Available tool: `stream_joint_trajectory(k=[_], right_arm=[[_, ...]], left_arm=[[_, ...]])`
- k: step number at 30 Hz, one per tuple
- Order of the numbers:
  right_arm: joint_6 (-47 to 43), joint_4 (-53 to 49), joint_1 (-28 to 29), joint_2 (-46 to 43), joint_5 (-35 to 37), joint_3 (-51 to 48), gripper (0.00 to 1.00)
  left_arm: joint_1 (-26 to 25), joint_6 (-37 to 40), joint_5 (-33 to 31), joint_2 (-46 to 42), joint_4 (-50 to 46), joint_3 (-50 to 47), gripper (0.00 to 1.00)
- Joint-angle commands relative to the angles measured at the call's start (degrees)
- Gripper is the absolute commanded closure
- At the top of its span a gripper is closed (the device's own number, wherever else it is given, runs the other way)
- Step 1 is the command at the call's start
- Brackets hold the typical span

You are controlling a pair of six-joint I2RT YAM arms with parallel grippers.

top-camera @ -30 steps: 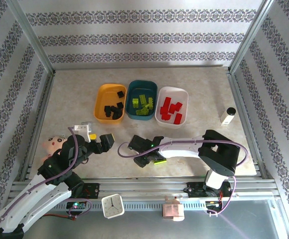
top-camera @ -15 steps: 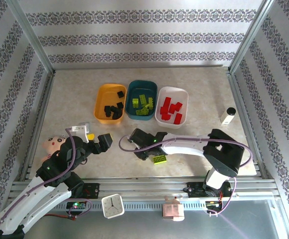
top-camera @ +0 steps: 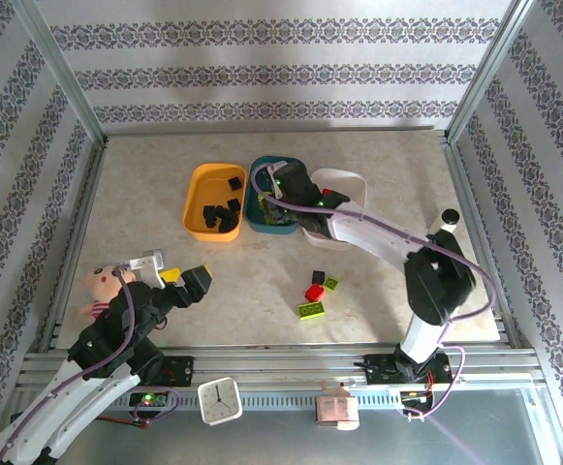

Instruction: Sort the legos into containers by color

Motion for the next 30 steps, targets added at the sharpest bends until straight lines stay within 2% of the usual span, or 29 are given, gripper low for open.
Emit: stream_joint_trajectory(k=[1,4,6,10,12,16,20,23,30], right_arm=[[2.3,-1.5,-1.2,5.3,3.9,5.6,0.78],[3.6,-3.2,-2.1,9.6,5.9,9.7,0.75],[4.9,-4.1,-2.5,11.7,7.3,11.4,0.69],[7.2,-3.7,-3.0,12.9,6.9,12.5,0.38],[7.5,-3.3,-3.0,12.1,6.8,12.2,0.32],[8.2,-2.3,-2.9,8.1,5.8,9.7,0.29],[10.4,-0.5,-3.0,1.9,4.9,2.3,0.28],[11.6,1.5,-3.1,-3.4,4.6,-5.6,0.28],[14.8,5.1,-7.4,-16.3,2.3,-23.2,0.27]], left_arm=[[0.8,-1.0,0.7,-2.2,1.6,0.0,0.0],[0.8,0.0,0.3,-2.5,-0.1,0.9,0.0],[0.8,1.3,1.0,-2.4,-0.6,1.2,0.0],[0.7,3.6,3.0,-1.4,-0.3,1.3,0.0],[0.8,4.5,4.6,0.7,0.8,1.4,0.0],[0.8,6.0,9.0,9.6,4.9,2.2,0.0],[0.6,6.8,17.3,23.3,14.6,2.5,0.01],[-0.7,6.7,22.3,33.5,22.8,3.1,0.07],[-12.7,15.0,19.2,56.4,25.7,11.3,0.13]])
